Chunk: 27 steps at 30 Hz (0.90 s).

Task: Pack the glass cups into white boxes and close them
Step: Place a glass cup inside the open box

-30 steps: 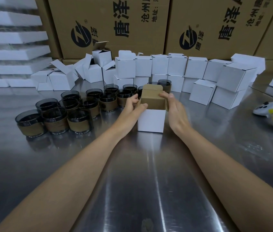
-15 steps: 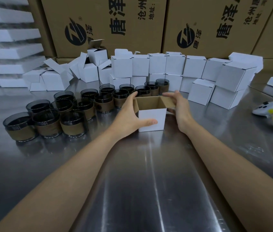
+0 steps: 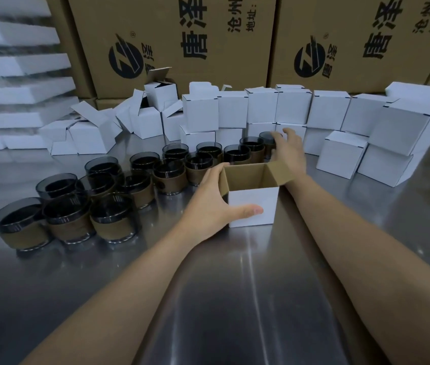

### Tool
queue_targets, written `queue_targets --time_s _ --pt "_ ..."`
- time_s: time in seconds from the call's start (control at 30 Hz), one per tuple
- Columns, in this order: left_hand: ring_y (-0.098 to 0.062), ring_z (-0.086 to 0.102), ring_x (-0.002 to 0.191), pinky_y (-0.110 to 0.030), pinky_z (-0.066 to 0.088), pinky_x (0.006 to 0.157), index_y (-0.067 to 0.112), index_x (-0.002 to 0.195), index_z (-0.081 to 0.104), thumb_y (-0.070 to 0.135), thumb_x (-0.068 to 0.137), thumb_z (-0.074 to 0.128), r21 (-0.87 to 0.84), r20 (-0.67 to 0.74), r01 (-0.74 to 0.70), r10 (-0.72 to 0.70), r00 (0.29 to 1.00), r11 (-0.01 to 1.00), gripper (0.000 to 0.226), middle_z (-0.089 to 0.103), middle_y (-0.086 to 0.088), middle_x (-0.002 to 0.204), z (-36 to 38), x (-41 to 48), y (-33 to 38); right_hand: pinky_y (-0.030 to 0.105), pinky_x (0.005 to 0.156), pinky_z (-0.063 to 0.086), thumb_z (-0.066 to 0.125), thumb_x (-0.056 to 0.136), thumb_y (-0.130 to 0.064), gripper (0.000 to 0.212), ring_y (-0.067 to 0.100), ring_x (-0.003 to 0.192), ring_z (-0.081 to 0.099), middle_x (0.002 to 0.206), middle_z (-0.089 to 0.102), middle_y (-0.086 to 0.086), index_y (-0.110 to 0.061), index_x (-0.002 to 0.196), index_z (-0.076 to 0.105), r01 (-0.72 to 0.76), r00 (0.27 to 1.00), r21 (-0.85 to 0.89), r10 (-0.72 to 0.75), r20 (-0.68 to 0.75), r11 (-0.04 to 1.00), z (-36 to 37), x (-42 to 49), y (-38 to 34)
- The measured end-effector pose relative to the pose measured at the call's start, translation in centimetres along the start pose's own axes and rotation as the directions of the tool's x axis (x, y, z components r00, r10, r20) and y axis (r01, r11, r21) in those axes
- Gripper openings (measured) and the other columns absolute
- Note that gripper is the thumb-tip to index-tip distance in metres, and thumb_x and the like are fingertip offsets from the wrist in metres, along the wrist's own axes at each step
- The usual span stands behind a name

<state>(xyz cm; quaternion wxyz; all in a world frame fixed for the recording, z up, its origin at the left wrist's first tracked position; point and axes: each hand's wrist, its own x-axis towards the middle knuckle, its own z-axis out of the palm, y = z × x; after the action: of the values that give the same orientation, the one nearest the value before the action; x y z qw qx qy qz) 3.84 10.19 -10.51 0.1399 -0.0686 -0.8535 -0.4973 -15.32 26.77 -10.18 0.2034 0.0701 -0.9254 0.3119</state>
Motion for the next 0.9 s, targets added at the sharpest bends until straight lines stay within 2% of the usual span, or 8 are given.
queue_targets --time_s 0.03,0.1,0.27,0.4,0.57,0.63,0.77,0.9 --pt "-0.002 0.047 0.121 -0.027 0.041 0.104 0.029 0.142 0.034 0.043 0.06 0.089 0.015 -0.005 -0.004 0.004 1.0 1.0 0.1 0.045 0.015 0.136 0.0 0.0 -0.1 0.042 0.104 0.034 0.048 0.097 -0.017 0.042 0.029 0.137 0.029 0.152 0.029 0.009 -0.02 0.139 0.046 -0.001 1.0 -0.084 0.002 0.019 0.996 0.3 0.2 0.1" --pt "-0.002 0.045 0.123 -0.026 0.039 0.104 0.028 0.145 0.033 0.046 0.059 0.089 0.033 -0.015 -0.011 0.011 1.0 0.999 0.104 0.043 0.016 0.139 0.0 0.1 -0.2 0.043 0.099 0.037 0.048 0.098 -0.015 0.039 0.03 0.136 0.03 0.149 0.031 0.012 -0.014 0.137 0.047 -0.014 1.0 -0.109 0.017 0.02 0.994 0.5 0.3 0.3" --pt "0.007 0.037 0.118 -0.016 0.029 0.097 0.027 0.15 0.026 0.049 0.06 0.087 0.058 -0.038 -0.015 0.017 0.999 0.998 0.111 0.037 0.022 0.138 0.0 0.0 0.0 0.038 0.095 0.042 0.047 0.099 -0.014 0.027 0.029 0.12 0.047 0.136 0.045 0.013 -0.005 0.123 0.056 -0.036 0.995 0.088 0.045 -0.092 0.995 -1.1 -2.1 0.3" --pt "0.007 0.033 0.119 -0.017 0.026 0.099 0.024 0.153 0.022 0.051 0.062 0.085 0.074 -0.065 0.005 0.0 0.998 0.997 0.114 0.035 0.016 0.146 0.0 -0.3 0.3 0.028 0.094 0.038 0.05 0.098 -0.013 0.022 0.025 0.114 0.052 0.133 0.046 0.012 -0.008 0.117 0.06 -0.085 0.982 0.244 0.123 -0.145 0.966 -2.8 -5.7 0.0" --pt "-0.01 0.034 0.136 -0.026 0.029 0.11 0.019 0.153 0.02 0.052 0.063 0.085 0.103 -0.1 0.04 -0.03 0.995 0.994 0.115 0.032 0.006 0.152 -0.3 -0.8 0.5 0.02 0.088 0.038 0.06 0.094 -0.019 0.017 0.022 0.107 0.056 0.123 0.05 0.009 -0.015 0.11 0.065 -0.037 0.987 0.267 0.078 -0.144 0.963 -4.7 -10.2 -0.5" --pt "-0.013 0.034 0.137 -0.029 0.03 0.112 0.018 0.153 0.02 0.051 0.064 0.084 0.106 -0.111 0.052 -0.04 0.993 0.993 0.115 0.032 0.004 0.152 -0.4 -1.0 0.6 0.025 0.088 0.042 0.063 0.092 -0.022 0.015 0.02 0.104 0.056 0.117 0.05 0.006 -0.018 0.107 0.067 -0.016 0.99 0.255 0.051 -0.131 0.967 -5.5 -11.7 -0.6" --pt "-0.013 0.035 0.136 -0.025 0.028 0.108 0.017 0.153 0.019 0.05 0.065 0.084 0.105 -0.122 0.053 -0.04 0.992 0.993 0.114 0.033 0.004 0.151 -0.4 -1.3 0.6 0.031 0.09 0.046 0.067 0.09 -0.028 0.015 0.017 0.102 0.055 0.111 0.048 0.0 -0.024 0.104 0.069 -0.028 0.99 0.25 0.061 -0.126 0.968 -6.5 -13.5 -1.3" --pt "-0.012 0.034 0.136 -0.023 0.026 0.105 0.018 0.154 0.018 0.05 0.064 0.085 0.09 -0.125 0.057 -0.045 0.991 0.994 0.116 0.032 0.005 0.151 -0.4 -1.3 0.5 0.021 0.084 0.038 0.068 0.089 -0.024 0.014 0.013 0.104 0.056 0.109 0.046 -0.004 -0.021 0.102 0.068 -0.008 0.958 0.407 0.125 -0.26 0.913 -7.4 -13.6 -2.9"
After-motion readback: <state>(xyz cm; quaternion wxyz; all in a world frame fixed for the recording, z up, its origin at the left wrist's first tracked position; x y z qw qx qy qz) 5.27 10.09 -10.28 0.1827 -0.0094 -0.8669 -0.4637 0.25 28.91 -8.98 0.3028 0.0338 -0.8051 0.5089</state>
